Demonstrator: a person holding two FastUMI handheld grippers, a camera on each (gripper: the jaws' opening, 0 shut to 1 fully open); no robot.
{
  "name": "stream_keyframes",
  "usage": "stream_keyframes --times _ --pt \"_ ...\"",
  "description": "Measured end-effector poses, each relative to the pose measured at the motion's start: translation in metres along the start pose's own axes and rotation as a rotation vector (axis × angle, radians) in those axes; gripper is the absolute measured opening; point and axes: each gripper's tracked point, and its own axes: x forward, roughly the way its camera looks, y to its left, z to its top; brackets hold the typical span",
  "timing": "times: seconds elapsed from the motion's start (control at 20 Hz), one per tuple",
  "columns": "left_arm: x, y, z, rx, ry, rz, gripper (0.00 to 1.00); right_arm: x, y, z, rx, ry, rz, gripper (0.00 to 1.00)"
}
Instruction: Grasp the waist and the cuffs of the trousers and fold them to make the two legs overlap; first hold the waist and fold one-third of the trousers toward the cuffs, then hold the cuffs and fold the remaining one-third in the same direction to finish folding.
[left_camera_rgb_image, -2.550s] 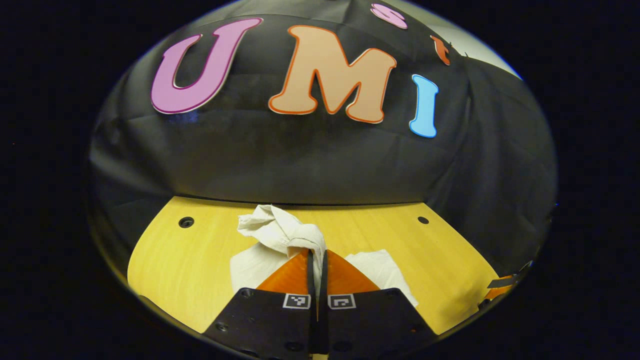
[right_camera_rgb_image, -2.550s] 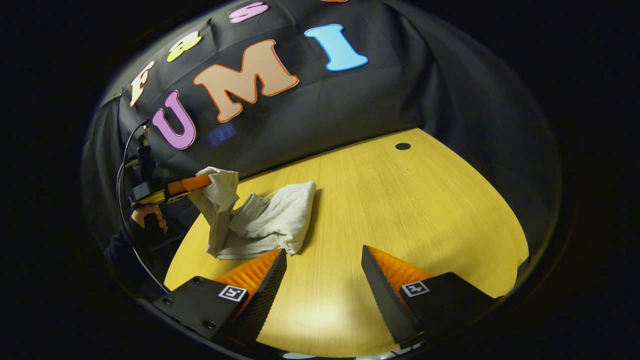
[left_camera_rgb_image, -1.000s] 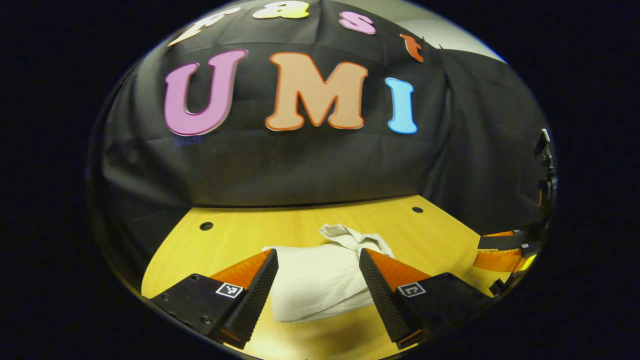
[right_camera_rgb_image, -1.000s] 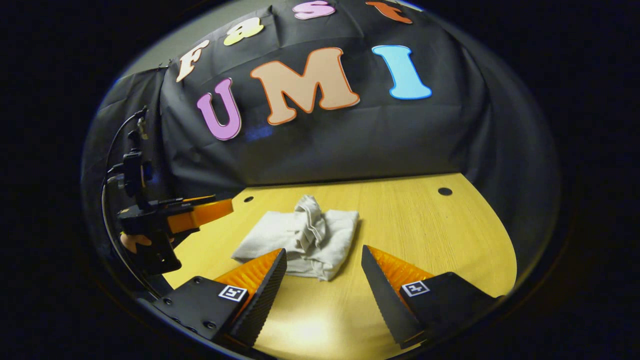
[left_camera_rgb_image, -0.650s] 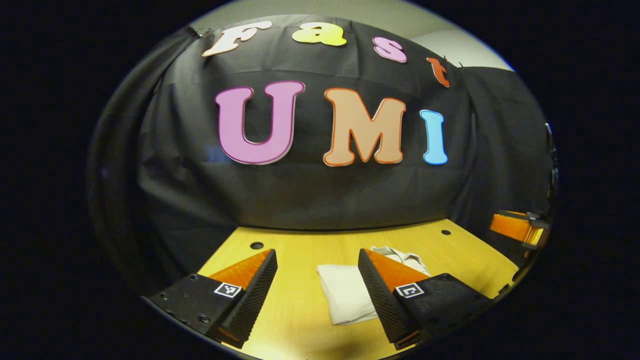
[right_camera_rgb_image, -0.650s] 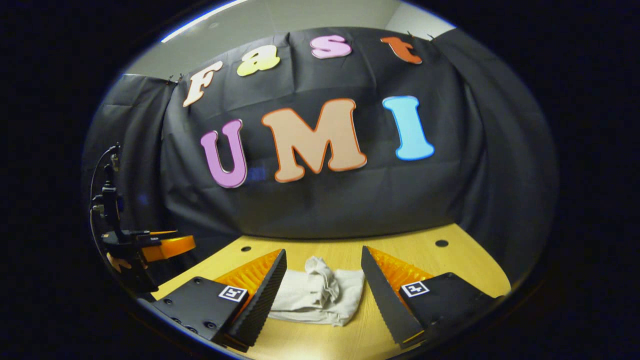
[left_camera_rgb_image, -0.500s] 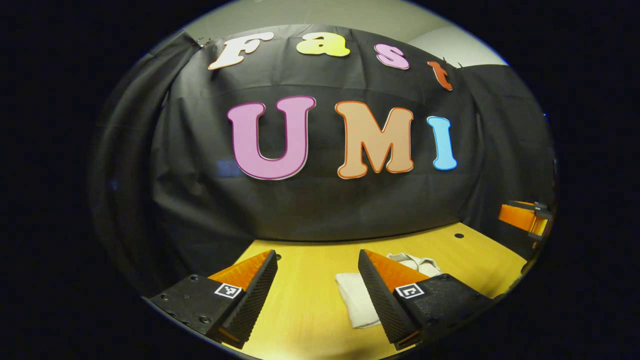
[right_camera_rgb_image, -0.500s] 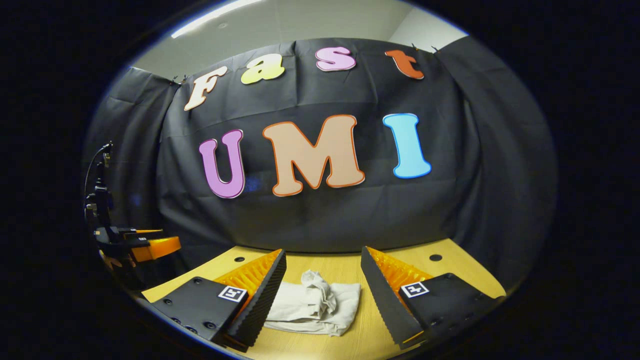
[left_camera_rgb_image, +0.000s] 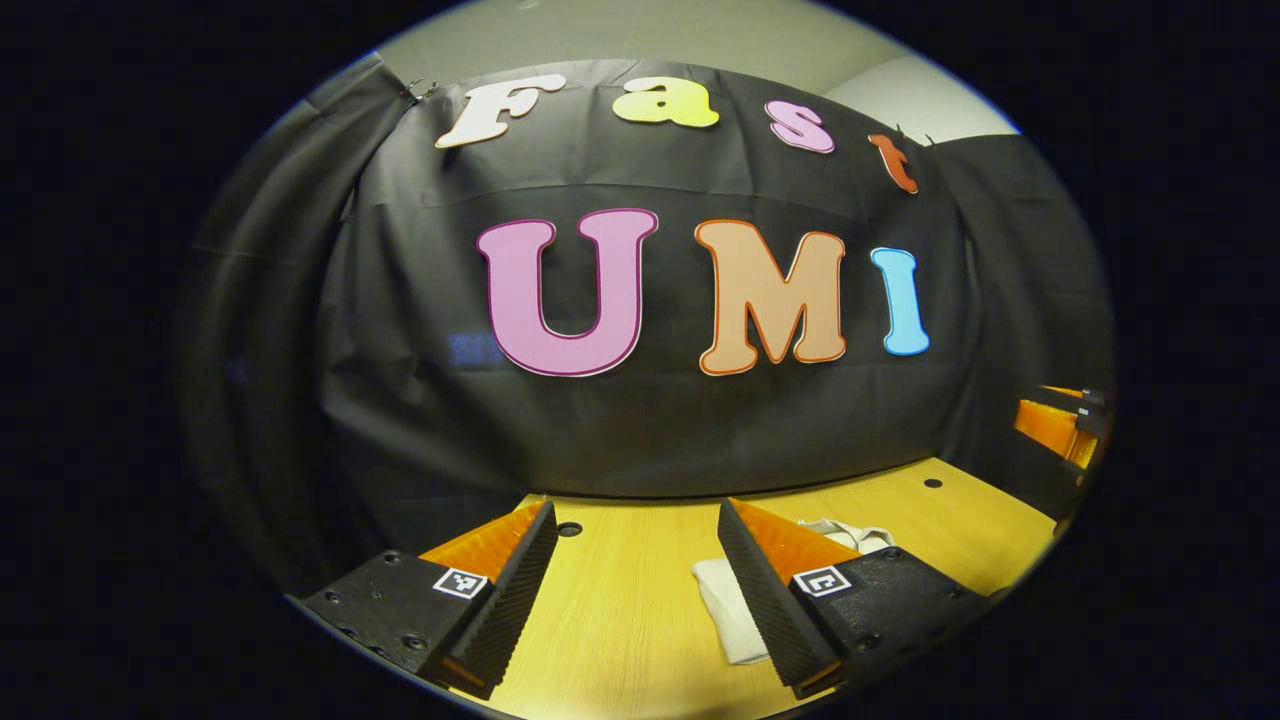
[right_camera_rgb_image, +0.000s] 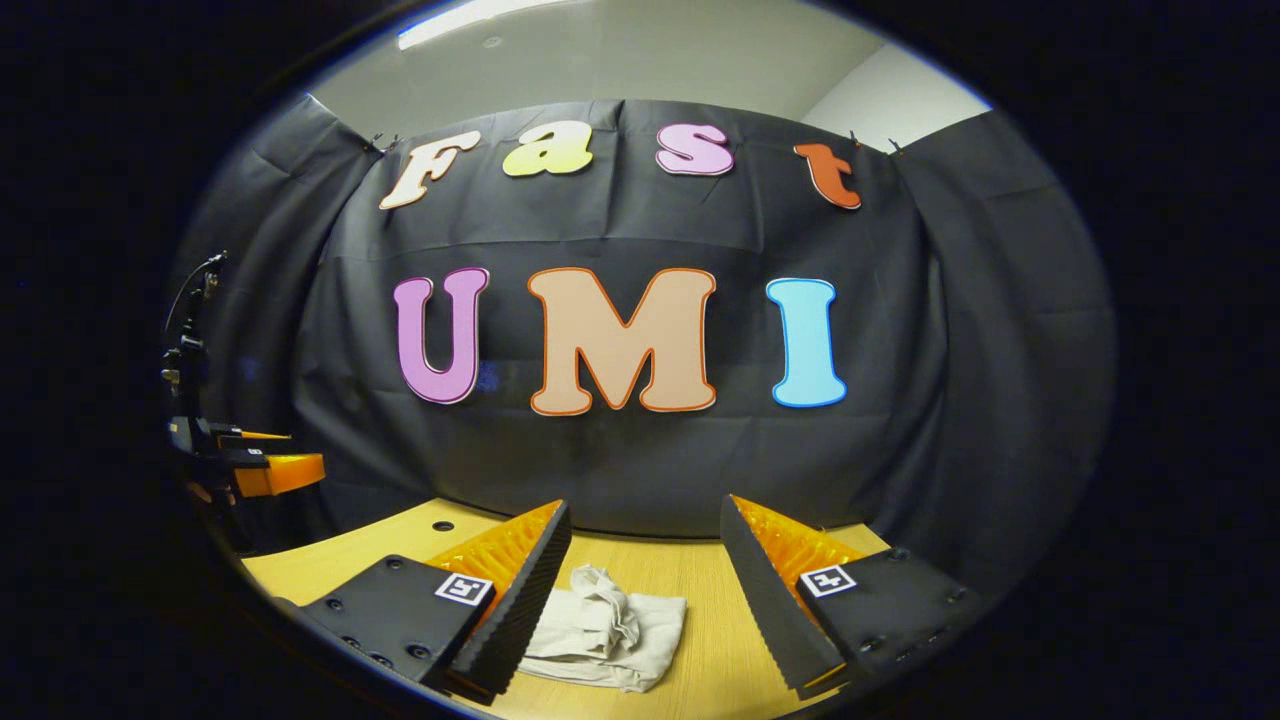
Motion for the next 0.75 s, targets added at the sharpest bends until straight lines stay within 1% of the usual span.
stream_keyframes --times 0.05,0.1,0.15,0.2,0.3,0.35,0.4,0.45,0.5,0.55,0.7,0.75 --pt "0.0009 0.0000 0.0012 -0.003 -0.001 0.001 0.95 0.0012 0.0013 -0.0002 -0.003 0.002 0.003 0.96" --pt "0.0012 0.0003 0.0008 -0.002 -0.002 0.000 0.94 0.0018 0.0018 0.0008 -0.007 0.005 0.002 0.96" --pt "0.0011 0.0010 0.0016 0.000 -0.005 0.003 0.94 0.0024 0.0037 0.0016 -0.011 0.003 0.004 0.92" --pt "0.0016 0.0012 0.0021 -0.001 -0.006 0.001 0.94 0.0020 0.0042 0.0032 -0.013 -0.003 0.003 0.96" --pt "0.0015 0.0004 0.0012 -0.004 -0.004 -0.001 0.95 0.0020 0.0034 0.0057 -0.009 -0.012 0.001 0.96" --pt "0.0001 0.0000 0.0022 -0.007 -0.006 -0.003 0.94 0.0024 0.0045 0.0044 -0.009 -0.012 0.003 0.92" --pt "0.0006 -0.0005 0.0033 -0.007 -0.009 -0.005 0.94 0.0030 0.0051 0.0031 -0.009 -0.008 0.005 0.96" --pt "-0.0001 0.0007 0.0043 -0.006 -0.012 -0.003 0.94 0.0029 0.0048 0.0009 -0.008 0.001 0.007 0.96" --pt "-0.0006 0.0020 0.0056 -0.003 -0.018 0.000 0.94 0.0038 0.0045 -0.0013 -0.006 0.010 0.007 0.92" --pt "-0.0006 0.0027 0.0063 0.000 -0.021 0.002 0.94 0.0037 0.0040 -0.0027 -0.005 0.016 0.005 0.96" --pt "-0.0010 0.0014 0.0083 -0.015 -0.018 -0.010 0.95 0.0031 0.0050 0.0018 -0.005 0.009 0.002 0.96" --pt "-0.0009 0.0032 0.0095 -0.018 -0.020 -0.008 0.94 0.0038 0.0048 0.0012 -0.006 0.008 0.001 0.92"
